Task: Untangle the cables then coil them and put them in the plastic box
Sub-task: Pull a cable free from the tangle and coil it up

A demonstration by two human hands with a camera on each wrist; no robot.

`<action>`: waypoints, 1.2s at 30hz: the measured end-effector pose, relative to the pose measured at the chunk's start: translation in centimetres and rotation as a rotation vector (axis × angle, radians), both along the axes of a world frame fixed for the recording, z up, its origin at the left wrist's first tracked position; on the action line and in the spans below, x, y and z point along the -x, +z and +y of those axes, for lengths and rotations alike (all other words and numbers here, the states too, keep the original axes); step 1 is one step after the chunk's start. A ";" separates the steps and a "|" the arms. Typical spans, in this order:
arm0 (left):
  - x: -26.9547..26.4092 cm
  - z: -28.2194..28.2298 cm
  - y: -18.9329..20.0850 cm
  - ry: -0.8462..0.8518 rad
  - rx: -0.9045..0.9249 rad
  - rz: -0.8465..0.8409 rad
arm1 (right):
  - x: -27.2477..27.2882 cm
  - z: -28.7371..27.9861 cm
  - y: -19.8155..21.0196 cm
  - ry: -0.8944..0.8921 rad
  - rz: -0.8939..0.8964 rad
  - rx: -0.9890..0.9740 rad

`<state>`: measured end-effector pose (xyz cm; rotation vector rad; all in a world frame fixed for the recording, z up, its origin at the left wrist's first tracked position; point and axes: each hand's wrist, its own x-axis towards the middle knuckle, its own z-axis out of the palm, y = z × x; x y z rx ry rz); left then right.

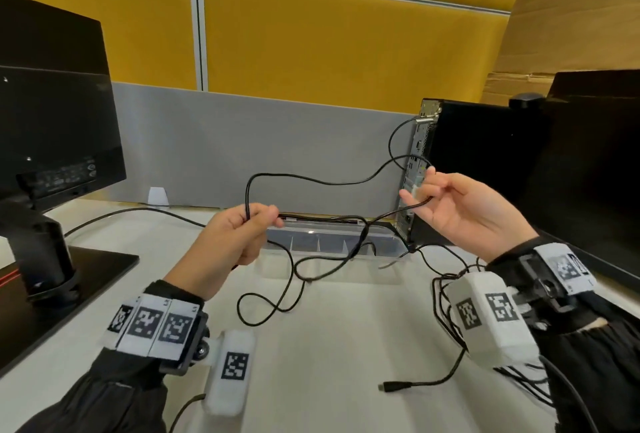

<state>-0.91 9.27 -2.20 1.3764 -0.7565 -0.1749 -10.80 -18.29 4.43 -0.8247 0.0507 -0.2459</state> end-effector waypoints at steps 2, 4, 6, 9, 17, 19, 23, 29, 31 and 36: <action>0.2 -0.2 -0.1 0.044 -0.021 -0.047 | 0.2 0.6 0.1 0.016 -0.064 -0.038; 0.6 -0.2 0.0 0.031 -0.062 -0.089 | 0.1 1.3 0.3 0.016 -0.125 -0.072; 0.8 -0.1 0.2 -0.006 -0.121 -0.137 | -0.2 2.1 0.3 0.014 -0.165 -0.091; 1.5 -0.2 0.4 -0.037 -0.206 -0.163 | -0.8 3.6 0.3 0.022 -0.178 -0.092; 3.2 -1.2 0.6 -0.276 -0.509 -0.130 | -2.9 7.4 -0.6 0.001 -0.175 -0.038; 3.5 -1.8 0.2 -0.269 -0.587 -0.146 | -3.3 8.0 -0.7 0.021 -0.186 -0.006; 2.4 -1.9 -0.8 -0.092 -0.665 -0.180 | -3.0 7.2 0.3 -0.021 -0.220 0.038; -0.1 -0.2 -1.3 0.256 -0.728 -0.204 | -1.2 3.7 1.4 -0.164 -0.168 0.108; -0.3 0.0 -1.1 0.307 -0.709 -0.183 | -0.9 3.3 1.3 -0.177 -0.125 0.140; 2.7 -1.9 -0.3 0.502 -0.548 -0.469 | -1.3 4.7 0.9 -0.153 -0.092 0.149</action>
